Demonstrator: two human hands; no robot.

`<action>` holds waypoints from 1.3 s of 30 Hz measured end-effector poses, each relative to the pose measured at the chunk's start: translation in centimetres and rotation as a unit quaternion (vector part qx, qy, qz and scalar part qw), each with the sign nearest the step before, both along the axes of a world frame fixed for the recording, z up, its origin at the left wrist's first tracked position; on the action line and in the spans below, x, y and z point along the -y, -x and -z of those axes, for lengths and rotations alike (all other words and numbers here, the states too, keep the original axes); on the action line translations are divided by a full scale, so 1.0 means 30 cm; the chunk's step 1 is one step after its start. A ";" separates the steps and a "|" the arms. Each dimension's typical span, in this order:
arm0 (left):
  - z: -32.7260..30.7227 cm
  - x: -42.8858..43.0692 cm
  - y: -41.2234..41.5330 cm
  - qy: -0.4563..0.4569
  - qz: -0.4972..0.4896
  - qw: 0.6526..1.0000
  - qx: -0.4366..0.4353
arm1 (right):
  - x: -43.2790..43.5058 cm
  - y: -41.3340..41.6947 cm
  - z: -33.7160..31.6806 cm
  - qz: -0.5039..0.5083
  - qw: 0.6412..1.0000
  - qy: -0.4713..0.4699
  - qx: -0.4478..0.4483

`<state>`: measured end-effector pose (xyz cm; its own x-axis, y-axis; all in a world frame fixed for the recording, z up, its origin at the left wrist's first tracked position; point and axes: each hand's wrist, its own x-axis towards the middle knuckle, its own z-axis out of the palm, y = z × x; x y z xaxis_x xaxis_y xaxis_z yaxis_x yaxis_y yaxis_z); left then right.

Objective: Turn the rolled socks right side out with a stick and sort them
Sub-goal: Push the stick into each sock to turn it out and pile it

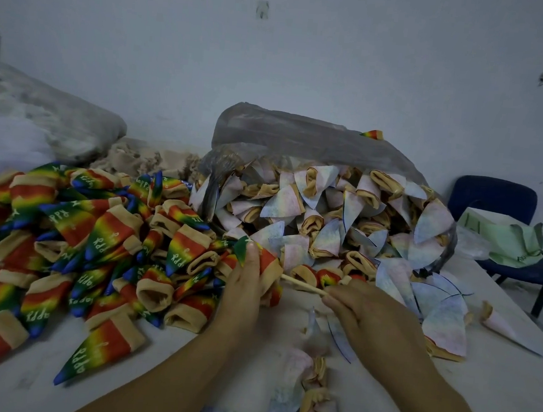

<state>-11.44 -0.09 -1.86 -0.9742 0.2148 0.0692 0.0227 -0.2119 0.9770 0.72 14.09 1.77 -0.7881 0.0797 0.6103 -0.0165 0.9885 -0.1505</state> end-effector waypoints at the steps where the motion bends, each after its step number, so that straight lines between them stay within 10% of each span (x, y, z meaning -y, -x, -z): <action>1: 0.000 -0.001 0.000 0.011 0.005 1.000 -0.005 | -0.003 -0.003 -0.007 -0.004 1.000 -0.009 -0.002; 11: -0.020 -0.038 -0.024 0.054 0.018 0.995 -0.081 | 0.129 0.031 0.060 0.076 0.983 0.142 0.087; 29: -0.013 -0.023 -0.033 0.097 -0.003 0.987 -0.125 | 0.058 0.018 0.043 0.036 0.994 0.082 0.061; 39: -0.048 -0.023 -0.056 0.074 0.100 0.986 -0.108 | 0.106 0.032 0.058 -0.033 0.930 0.356 0.090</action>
